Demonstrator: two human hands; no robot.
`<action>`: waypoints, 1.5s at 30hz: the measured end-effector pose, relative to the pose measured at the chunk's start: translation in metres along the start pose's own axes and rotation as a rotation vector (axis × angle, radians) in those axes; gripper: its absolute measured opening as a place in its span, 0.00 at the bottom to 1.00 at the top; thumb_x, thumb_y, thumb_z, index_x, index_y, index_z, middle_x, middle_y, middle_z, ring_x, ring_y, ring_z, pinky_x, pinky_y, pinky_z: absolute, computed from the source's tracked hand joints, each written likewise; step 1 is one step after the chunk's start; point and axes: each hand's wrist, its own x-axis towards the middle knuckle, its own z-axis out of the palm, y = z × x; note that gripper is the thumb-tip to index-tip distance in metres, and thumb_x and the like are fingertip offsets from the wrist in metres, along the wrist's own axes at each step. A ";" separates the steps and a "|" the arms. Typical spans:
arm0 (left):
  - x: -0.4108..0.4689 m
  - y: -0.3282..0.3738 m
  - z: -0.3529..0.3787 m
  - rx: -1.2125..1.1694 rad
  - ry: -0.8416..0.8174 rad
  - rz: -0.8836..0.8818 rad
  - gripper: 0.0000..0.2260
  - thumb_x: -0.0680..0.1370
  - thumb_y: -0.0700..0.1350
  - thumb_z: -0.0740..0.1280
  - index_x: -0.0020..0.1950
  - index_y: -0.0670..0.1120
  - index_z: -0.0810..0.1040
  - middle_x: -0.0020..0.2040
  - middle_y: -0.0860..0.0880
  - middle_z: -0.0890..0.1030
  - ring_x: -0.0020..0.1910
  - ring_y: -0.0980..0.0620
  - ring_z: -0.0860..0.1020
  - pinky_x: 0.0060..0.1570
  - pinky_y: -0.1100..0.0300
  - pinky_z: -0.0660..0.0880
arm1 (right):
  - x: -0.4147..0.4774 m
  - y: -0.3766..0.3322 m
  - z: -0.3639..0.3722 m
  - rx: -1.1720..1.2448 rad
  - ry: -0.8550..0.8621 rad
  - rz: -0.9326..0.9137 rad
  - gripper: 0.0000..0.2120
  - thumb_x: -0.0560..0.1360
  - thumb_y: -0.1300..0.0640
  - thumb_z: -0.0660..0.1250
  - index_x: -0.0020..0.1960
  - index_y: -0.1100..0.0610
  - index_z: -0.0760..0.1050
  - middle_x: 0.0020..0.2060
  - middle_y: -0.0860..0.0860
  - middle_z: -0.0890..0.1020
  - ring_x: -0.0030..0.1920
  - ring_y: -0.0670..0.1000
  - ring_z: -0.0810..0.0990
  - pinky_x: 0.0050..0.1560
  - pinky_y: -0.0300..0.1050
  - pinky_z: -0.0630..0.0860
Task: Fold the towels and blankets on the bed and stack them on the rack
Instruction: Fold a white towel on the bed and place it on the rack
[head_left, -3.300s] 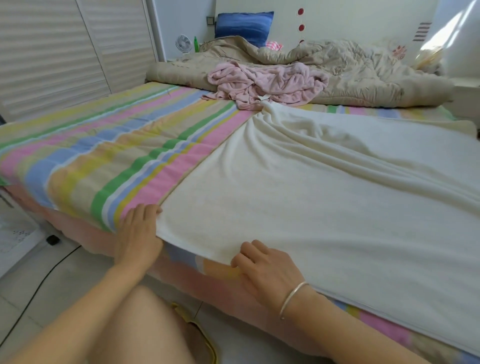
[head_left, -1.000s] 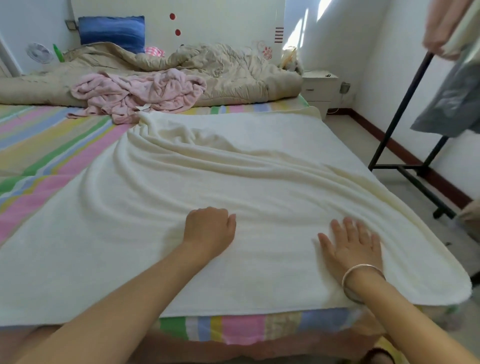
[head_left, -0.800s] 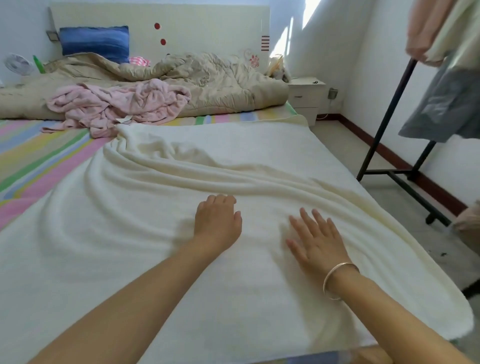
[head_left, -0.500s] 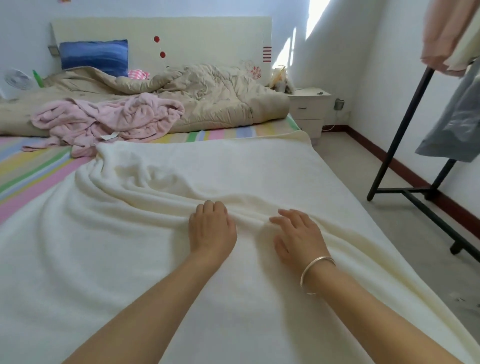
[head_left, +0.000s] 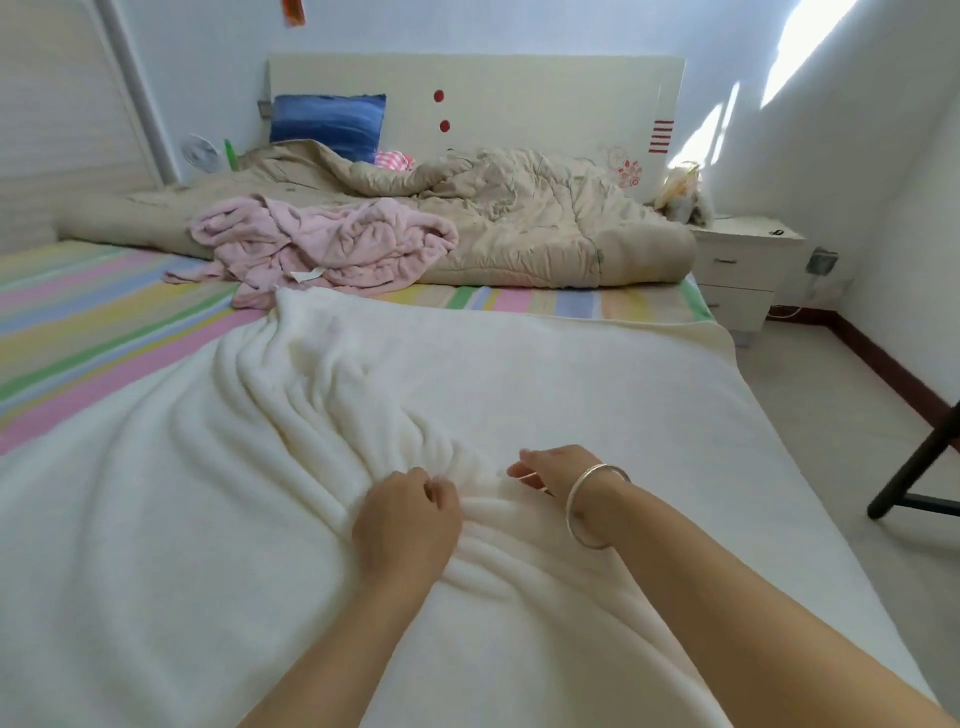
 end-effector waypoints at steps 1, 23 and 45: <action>0.006 0.000 -0.002 -0.058 -0.021 -0.108 0.16 0.80 0.52 0.54 0.41 0.46 0.77 0.45 0.47 0.81 0.47 0.44 0.77 0.45 0.54 0.73 | 0.003 -0.007 0.002 -0.059 -0.059 0.014 0.13 0.79 0.48 0.61 0.53 0.52 0.82 0.44 0.46 0.82 0.45 0.50 0.78 0.53 0.42 0.72; 0.025 -0.036 -0.002 -0.707 0.122 -0.789 0.28 0.84 0.55 0.53 0.66 0.30 0.72 0.64 0.31 0.74 0.63 0.35 0.74 0.62 0.48 0.70 | -0.019 0.018 -0.006 0.189 -0.464 -0.065 0.09 0.79 0.66 0.60 0.56 0.58 0.75 0.45 0.55 0.81 0.38 0.51 0.79 0.38 0.43 0.78; 0.046 0.045 0.005 -0.677 0.036 -0.351 0.21 0.81 0.61 0.52 0.62 0.51 0.76 0.62 0.52 0.78 0.64 0.50 0.74 0.61 0.57 0.68 | 0.114 -0.069 -0.005 0.057 -0.104 -0.184 0.07 0.75 0.59 0.63 0.38 0.58 0.75 0.31 0.54 0.74 0.31 0.53 0.70 0.33 0.39 0.68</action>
